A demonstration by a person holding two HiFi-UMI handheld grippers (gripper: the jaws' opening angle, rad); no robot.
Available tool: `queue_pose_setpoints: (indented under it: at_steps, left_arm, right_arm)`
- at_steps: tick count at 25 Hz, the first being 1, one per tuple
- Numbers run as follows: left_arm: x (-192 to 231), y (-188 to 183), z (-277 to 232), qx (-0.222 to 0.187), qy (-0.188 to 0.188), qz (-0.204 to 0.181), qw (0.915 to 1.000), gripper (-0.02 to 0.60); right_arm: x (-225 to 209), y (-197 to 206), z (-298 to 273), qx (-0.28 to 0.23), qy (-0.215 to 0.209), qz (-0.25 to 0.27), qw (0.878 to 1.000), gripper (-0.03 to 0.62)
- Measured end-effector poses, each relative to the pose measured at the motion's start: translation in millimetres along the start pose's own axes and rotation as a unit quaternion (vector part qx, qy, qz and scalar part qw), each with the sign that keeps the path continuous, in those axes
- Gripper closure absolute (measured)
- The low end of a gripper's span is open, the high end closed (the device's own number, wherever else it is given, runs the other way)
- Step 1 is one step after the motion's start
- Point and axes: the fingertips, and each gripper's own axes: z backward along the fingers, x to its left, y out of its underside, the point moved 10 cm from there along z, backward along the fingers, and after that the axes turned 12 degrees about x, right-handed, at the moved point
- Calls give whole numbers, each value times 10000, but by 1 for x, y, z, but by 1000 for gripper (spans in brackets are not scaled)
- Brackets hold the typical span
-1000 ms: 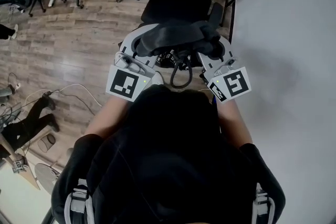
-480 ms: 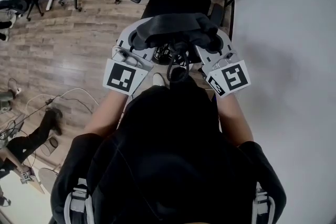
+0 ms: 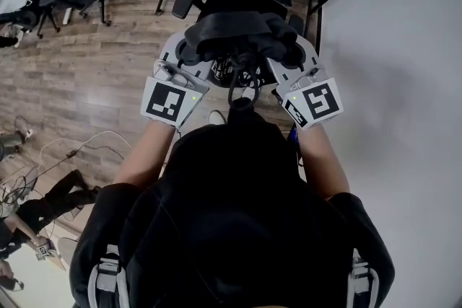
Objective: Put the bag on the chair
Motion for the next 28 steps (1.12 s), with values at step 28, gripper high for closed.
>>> queue_pose_setpoints:
  at_steps: [28]
  left_arm:
    - [46,-30,-199,112,-118,49,9999,540]
  right_arm:
    - [-197,7,-65,-128,-155,-104,9997,520]
